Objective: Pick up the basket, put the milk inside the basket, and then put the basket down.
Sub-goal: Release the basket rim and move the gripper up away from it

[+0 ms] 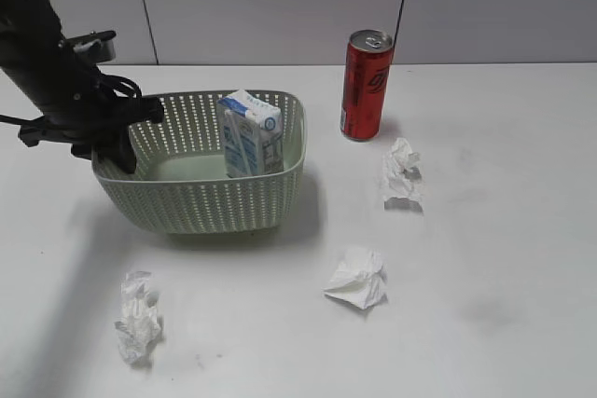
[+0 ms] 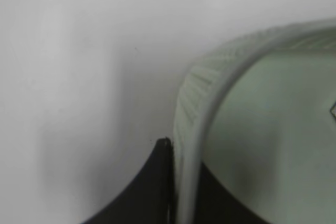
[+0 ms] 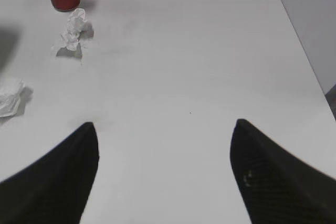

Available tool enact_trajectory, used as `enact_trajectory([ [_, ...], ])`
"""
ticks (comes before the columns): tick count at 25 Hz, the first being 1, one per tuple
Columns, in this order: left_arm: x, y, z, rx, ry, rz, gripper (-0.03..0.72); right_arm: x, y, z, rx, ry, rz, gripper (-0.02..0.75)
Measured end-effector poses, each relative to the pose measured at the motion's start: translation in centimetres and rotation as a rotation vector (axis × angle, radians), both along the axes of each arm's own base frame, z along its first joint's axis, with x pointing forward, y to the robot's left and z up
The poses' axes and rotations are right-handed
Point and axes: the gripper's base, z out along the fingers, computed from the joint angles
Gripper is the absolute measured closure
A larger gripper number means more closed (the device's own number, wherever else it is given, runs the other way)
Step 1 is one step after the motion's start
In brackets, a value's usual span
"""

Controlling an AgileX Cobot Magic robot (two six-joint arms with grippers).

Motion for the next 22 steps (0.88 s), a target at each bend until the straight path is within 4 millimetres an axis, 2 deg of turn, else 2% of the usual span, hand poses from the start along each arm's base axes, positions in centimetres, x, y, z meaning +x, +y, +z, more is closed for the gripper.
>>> enact_trajectory([
  [6,0.5,-0.1,-1.9,0.006,0.017,0.011,0.701,0.0,0.0,0.0,0.0,0.0,0.0,0.148],
  [9,0.6,-0.2,-2.0,-0.005,0.016,0.022,0.656,0.0,0.0,0.0,0.0,0.0,0.0,0.148],
  [10,0.6,-0.2,-2.0,-0.012,0.016,0.027,0.606,0.0,0.0,0.0,0.0,0.0,0.0,0.148],
  [12,0.6,-0.3,-1.9,-0.018,0.016,0.033,0.459,0.0,0.0,0.0,0.001,0.0,-0.001,0.148],
  [15,0.5,-0.2,-1.5,-0.015,0.017,0.026,0.148,0.0,0.0,0.0,0.0,0.0,0.0,0.148],
  [16,0.3,-0.2,-1.0,-0.019,0.012,0.022,0.099,0.0,0.0,0.0,0.0,0.0,0.0,0.148],
  [18,-0.1,-0.2,0.5,-0.027,-0.003,0.009,0.076,0.0,0.0,0.0,0.0,0.0,0.0,0.148],
  [22,-1.7,0.2,5.5,-0.033,-0.073,-0.029,0.076,0.0,0.0,0.0,0.0,0.0,0.0,0.148],
])
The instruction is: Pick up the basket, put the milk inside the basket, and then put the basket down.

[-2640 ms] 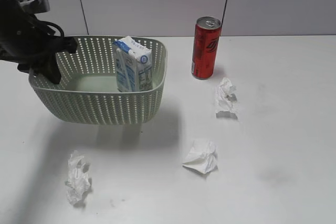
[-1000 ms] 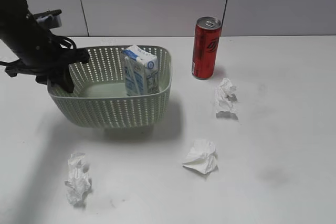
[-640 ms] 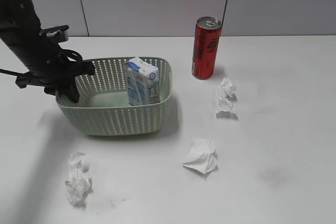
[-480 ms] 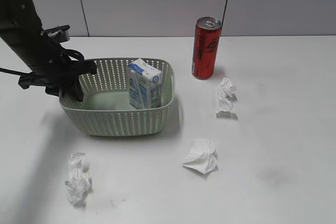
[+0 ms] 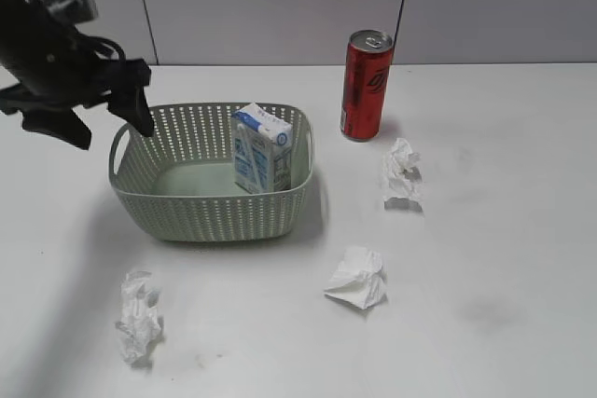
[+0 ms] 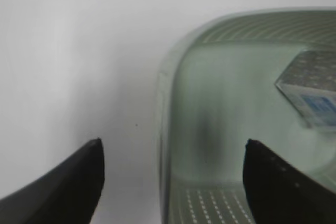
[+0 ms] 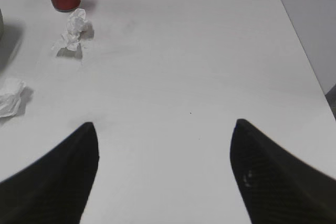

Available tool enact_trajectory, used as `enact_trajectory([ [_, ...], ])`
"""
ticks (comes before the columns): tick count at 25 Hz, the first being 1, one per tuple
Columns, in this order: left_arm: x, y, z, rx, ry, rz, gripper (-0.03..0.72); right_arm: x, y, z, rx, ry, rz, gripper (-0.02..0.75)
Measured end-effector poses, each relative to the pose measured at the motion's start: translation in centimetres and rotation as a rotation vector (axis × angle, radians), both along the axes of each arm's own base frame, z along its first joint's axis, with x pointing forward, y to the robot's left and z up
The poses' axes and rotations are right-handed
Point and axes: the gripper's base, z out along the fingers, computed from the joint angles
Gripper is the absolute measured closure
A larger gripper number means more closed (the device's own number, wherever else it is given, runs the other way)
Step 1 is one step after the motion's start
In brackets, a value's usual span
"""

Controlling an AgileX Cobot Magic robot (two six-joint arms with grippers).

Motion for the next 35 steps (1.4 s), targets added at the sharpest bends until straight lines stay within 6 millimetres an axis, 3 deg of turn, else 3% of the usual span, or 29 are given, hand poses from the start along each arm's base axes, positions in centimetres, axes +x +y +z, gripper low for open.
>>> enact_trajectory([
  [5,-3.9,1.3,7.3,0.03,-0.131,-0.053,0.092,0.0,0.0,0.0,0.0,0.0,0.0,0.148],
  [7,-5.7,2.0,9.3,0.074,-0.145,-0.081,0.098,0.0,0.0,0.0,0.0,0.0,0.0,0.148],
  [13,-11.8,4.5,12.5,0.201,-0.188,-0.124,0.101,0.0,0.0,0.0,0.0,0.0,0.0,0.148],
  [16,-15.5,5.5,12.6,0.208,-0.22,-0.13,0.101,0.0,0.0,0.0,0.001,0.0,0.0,0.148],
  [19,-19.6,6.5,11.3,0.215,-0.236,-0.146,0.101,0.0,0.0,0.0,0.001,0.0,0.0,0.148],
  [26,-27.7,8.6,6.6,0.224,-0.342,-0.183,0.101,0.0,0.0,0.0,0.001,0.0,0.0,0.148],
  [30,-30.2,9.2,4.7,0.231,-0.497,-0.211,0.101,0.0,0.0,0.0,0.0,0.0,0.0,0.148],
  [35,-31.2,9.5,4.5,0.229,-0.565,-0.21,0.101,0.0,0.0,0.0,0.0,0.0,0.0,0.148],
])
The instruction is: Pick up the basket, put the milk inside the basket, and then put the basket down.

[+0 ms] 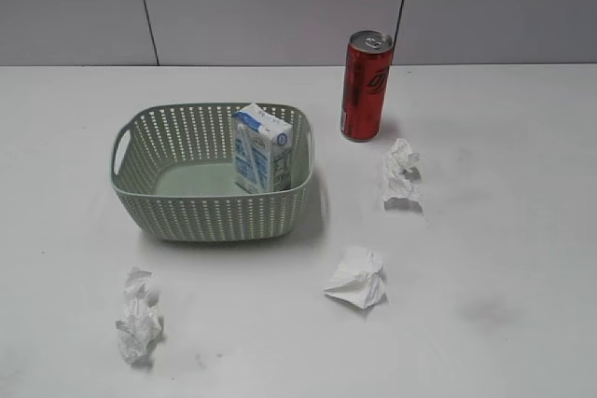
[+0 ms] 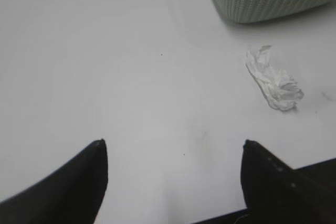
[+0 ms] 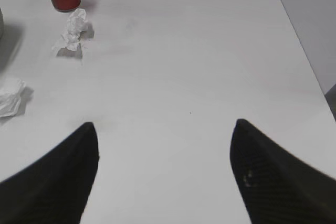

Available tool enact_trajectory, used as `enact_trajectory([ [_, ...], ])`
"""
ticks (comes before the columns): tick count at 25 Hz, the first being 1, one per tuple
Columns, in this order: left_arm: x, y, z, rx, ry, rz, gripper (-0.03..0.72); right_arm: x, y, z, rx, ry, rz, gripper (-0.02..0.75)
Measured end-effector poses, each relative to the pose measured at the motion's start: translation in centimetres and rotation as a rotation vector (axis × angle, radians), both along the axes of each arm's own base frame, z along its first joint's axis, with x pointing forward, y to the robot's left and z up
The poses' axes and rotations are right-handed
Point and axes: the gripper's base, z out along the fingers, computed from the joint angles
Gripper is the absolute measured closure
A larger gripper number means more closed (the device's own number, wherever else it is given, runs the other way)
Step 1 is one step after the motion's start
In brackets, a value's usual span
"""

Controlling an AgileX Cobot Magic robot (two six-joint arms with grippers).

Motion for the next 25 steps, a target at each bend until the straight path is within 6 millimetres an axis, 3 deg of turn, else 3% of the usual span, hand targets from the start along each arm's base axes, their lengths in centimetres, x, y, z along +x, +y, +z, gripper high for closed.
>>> enact_trajectory([
  [16,0.0,0.0,-0.5,0.007,0.024,0.004,0.101,0.0,0.0,0.0,0.002,0.0,0.0,0.148],
  [25,-1.8,0.8,-0.1,-0.015,-0.116,0.18,0.143,0.0,0.0,0.0,0.001,0.0,0.0,0.148],
])
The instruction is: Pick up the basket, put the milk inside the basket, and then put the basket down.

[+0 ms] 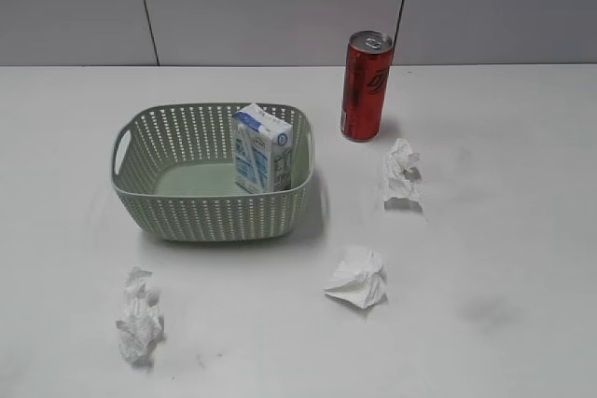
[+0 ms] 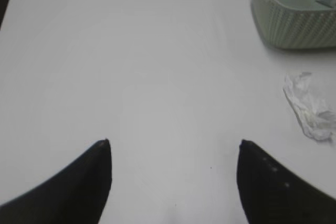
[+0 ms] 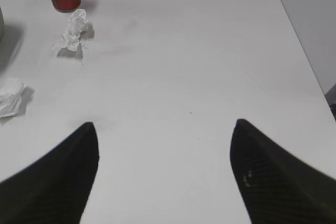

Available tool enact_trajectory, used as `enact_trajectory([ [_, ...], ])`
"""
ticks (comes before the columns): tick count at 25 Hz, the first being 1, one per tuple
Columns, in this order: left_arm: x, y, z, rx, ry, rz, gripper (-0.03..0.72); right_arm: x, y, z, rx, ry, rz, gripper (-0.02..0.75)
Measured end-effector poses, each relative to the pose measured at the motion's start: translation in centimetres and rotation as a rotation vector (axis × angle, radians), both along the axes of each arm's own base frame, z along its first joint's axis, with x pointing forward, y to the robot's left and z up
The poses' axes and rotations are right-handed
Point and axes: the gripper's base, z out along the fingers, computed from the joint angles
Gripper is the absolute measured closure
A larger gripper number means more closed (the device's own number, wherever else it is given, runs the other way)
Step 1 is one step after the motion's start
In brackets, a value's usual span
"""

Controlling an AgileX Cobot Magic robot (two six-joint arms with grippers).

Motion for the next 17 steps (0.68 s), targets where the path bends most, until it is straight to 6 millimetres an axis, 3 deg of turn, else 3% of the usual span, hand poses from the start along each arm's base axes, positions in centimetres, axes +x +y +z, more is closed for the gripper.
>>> enact_trajectory([
  [6,-2.3,0.1,0.1,-0.003,-0.152,0.06,0.188,0.0,0.0,0.0,0.001,0.0,-0.001,0.148],
  [17,-2.3,0.1,0.1,-0.003,-0.159,0.073,0.247,0.0,0.0,0.0,0.002,0.0,0.001,0.149],
])
